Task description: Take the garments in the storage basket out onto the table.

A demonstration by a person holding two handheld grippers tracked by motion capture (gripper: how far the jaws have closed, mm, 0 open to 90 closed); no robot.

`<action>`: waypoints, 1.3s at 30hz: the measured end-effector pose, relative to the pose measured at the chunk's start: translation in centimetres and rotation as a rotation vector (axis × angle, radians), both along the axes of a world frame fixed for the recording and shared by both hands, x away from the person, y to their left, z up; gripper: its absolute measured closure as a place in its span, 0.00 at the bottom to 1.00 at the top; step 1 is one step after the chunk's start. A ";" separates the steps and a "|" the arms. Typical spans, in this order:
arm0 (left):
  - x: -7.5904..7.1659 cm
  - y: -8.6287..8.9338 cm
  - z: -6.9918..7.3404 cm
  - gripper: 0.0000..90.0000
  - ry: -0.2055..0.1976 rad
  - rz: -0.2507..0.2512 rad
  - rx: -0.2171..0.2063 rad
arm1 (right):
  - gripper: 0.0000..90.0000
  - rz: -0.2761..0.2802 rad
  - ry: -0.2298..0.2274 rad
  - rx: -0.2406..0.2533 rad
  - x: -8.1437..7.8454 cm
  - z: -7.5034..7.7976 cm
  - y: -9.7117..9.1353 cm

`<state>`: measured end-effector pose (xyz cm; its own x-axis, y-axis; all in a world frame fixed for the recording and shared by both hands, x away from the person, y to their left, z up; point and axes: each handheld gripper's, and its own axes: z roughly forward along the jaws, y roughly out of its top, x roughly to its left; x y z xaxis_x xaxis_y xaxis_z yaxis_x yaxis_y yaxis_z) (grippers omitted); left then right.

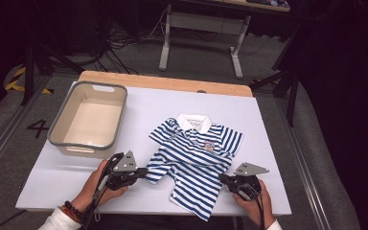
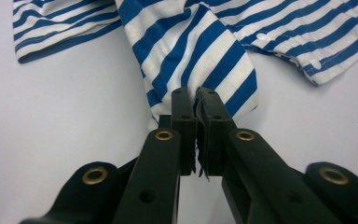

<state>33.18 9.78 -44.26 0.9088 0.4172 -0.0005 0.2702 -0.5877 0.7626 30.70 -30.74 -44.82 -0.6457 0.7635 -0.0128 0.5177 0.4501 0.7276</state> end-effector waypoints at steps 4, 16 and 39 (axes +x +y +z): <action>-0.6 -0.5 0.2 0.97 0.006 -0.031 0.002 | 0.97 -0.041 -0.041 -0.018 -0.2 0.9 -1.2; -1.6 -0.6 -0.3 0.96 0.039 -0.046 -0.002 | 0.98 -0.141 -0.070 -0.040 0.2 1.5 -3.9; 1.1 -2.2 -0.9 0.54 0.077 0.022 -0.034 | 0.86 -0.039 -0.175 0.008 -1.1 2.7 -0.7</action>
